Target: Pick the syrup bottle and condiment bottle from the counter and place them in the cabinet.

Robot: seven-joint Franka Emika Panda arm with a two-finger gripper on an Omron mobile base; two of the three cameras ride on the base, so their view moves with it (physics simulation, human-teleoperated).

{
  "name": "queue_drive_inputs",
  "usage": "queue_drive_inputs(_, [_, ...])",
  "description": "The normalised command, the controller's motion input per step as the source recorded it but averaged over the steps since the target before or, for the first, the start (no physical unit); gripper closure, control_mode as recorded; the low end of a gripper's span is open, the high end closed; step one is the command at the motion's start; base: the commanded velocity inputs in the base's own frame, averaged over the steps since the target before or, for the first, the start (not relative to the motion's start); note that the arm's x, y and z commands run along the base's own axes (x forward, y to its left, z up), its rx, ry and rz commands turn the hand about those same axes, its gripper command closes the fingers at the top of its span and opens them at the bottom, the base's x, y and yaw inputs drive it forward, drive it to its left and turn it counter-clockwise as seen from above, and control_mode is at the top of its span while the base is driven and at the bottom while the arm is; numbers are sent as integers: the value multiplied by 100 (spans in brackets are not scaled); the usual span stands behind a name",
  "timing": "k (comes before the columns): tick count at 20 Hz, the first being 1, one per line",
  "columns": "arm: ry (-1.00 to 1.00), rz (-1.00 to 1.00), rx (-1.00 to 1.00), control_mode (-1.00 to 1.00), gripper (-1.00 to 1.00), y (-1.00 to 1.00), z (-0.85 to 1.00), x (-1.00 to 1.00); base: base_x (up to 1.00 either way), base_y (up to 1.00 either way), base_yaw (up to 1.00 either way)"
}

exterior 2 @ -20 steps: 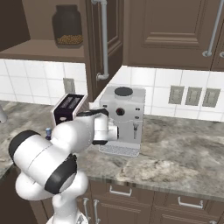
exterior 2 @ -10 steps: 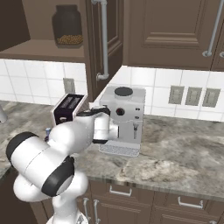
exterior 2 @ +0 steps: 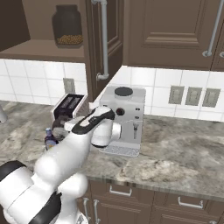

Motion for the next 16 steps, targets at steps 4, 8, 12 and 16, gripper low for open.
queue_drive_inputs(4, [-2, -25, 11, -100, 100, 6, 65, -83, 0, 0, 0])
queue_drive_inputs(8, [-5, -21, 4, -100, 100, 38, 69, -72, 0, 0, 0])
queue_drive_inputs(12, [-14, -22, 0, -100, 100, 65, 56, -38, 0, 0, 0])
queue_drive_inputs(16, [-12, -36, 0, -100, 100, 42, 42, -14, 0, 0, 0])
